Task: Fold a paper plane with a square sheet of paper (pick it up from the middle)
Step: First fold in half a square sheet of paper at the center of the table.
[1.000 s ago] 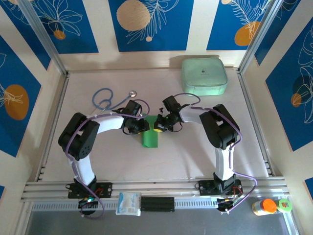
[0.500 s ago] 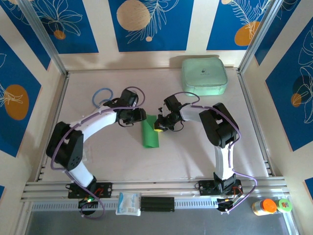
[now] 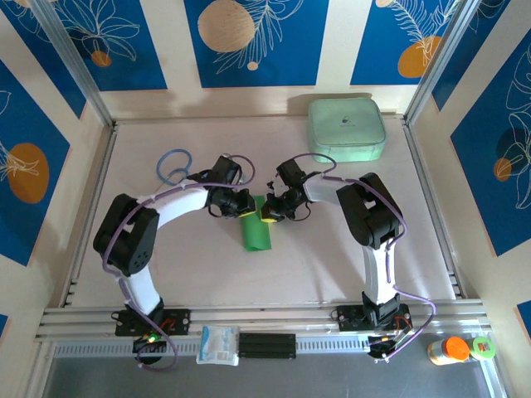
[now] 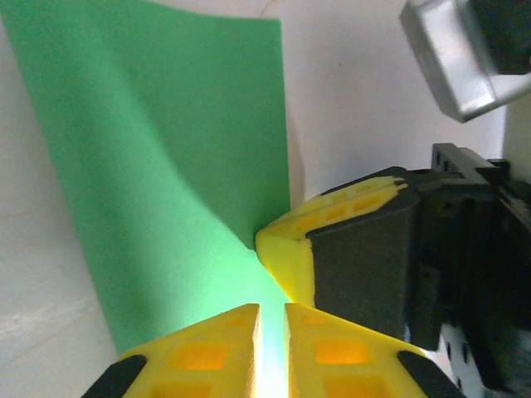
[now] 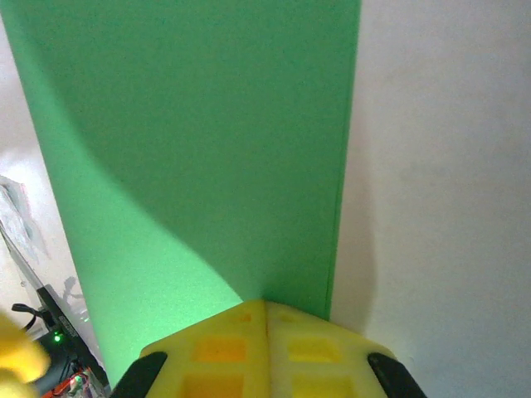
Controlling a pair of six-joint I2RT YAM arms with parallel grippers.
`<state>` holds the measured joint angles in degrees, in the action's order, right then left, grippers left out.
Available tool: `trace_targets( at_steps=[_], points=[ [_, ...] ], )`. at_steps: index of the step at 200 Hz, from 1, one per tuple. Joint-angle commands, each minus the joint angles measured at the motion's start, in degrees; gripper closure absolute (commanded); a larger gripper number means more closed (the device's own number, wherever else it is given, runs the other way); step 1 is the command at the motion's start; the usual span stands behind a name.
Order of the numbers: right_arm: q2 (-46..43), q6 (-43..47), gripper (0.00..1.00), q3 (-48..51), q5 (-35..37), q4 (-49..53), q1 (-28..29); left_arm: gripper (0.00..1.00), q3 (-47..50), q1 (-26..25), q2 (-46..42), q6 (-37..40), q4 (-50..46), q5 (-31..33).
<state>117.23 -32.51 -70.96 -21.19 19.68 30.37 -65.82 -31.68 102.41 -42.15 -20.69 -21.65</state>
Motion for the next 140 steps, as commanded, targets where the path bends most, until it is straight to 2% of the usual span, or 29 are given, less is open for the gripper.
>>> trace_targets(
  at_steps=[1, 75, 140],
  points=[
    [6.7, 0.6, 0.96, 3.1, 11.9, 7.2, 0.3, 0.86, 0.4, -0.3, 1.6, -1.5, 2.1, -3.4],
    [7.6, -0.2, 0.96, 2.1, 13.1, 9.2, 0.4, 0.89, -0.9, -0.9, 6.1, -0.8, -0.5, -2.1],
    [8.3, -0.1, 0.96, 2.2, 14.0, 9.9, 0.4, 0.89, 0.6, -0.6, 6.4, 2.4, -2.6, 1.2]
  ],
)
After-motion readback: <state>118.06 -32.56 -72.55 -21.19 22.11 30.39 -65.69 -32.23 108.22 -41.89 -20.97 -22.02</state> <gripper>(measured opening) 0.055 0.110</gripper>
